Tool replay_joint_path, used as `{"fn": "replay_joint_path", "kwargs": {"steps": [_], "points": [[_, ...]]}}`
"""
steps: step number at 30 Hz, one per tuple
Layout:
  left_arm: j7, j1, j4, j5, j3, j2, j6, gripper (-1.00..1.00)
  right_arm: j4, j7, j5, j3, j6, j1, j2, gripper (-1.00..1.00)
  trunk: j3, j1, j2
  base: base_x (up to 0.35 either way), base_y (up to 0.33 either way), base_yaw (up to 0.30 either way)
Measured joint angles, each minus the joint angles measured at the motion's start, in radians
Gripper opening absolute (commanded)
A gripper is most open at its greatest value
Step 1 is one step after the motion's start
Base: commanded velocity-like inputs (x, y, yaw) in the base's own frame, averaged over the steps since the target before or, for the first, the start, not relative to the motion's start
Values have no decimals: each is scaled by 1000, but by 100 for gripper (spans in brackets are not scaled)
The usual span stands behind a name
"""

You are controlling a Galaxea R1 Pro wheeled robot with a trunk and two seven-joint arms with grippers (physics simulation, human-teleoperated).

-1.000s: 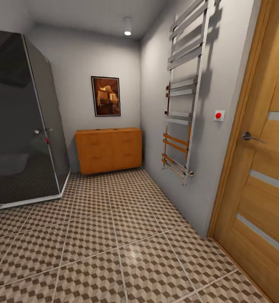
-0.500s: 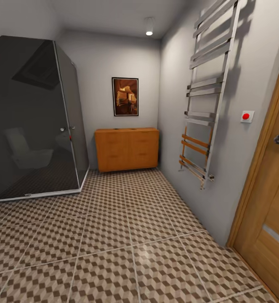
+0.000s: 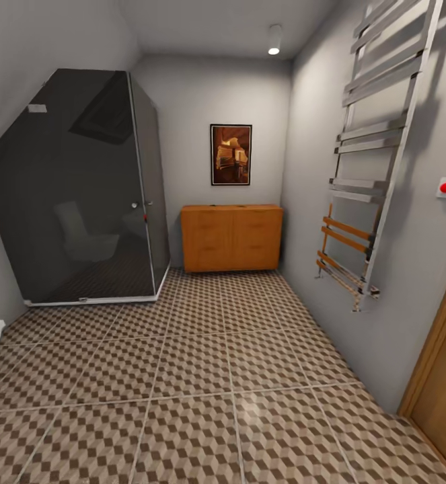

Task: Take the four mousetraps from the cabinet in the bathroom and place them on the bathroom floor. Make sure all four end up on the same floor surface, and ensure that at least two of them are either under or directly next to the same bathroom sink.

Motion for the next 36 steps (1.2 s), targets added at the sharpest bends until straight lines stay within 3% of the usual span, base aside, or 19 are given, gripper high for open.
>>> {"fn": "replay_joint_path", "kwargs": {"steps": [13, 36], "points": [[-2, 0, 0, -4, -1, -1, 4, 100, 0, 0, 0, 0, 1, 0, 0, 100, 0, 0, 0, 40, 0, 111], [-64, 0, 0, -12, -11, -1, 21, 100, 0, -1, 1, -1, 1, 0, 1, 100, 0, -1, 0, 296, 0, 3]]}}
